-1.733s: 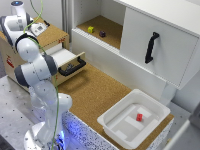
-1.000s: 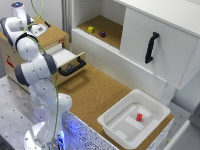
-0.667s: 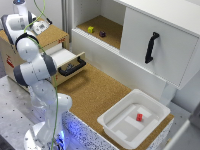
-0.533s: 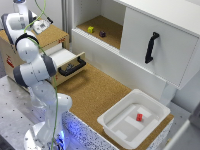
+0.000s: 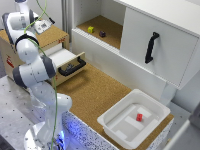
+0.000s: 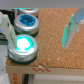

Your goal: Turn on the green light

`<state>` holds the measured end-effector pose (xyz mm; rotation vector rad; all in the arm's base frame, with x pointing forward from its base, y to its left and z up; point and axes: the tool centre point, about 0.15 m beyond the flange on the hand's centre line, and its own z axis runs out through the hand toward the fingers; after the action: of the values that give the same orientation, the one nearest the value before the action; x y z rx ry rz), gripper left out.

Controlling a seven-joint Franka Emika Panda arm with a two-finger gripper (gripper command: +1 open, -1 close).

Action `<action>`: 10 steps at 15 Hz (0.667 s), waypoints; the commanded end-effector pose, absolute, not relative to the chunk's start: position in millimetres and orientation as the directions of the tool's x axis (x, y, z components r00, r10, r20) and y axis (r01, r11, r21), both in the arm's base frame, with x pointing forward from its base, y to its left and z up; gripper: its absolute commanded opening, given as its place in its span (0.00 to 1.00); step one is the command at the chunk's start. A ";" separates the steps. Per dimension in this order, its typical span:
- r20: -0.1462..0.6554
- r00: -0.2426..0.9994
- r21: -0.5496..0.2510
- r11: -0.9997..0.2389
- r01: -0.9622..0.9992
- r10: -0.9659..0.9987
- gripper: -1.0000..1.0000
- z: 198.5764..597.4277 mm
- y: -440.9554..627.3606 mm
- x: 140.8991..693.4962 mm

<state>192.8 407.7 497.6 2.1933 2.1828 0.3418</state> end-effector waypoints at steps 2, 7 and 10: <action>0.135 0.110 0.142 -0.130 0.981 0.985 1.00 481.0 374.8 215.2; 0.135 0.271 0.135 -0.289 0.948 0.953 1.00 464.2 339.6 250.6; 0.161 0.384 0.142 -0.407 0.902 0.909 1.00 463.9 313.2 279.5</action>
<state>244.3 354.5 474.1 2.4551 1.8658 0.2387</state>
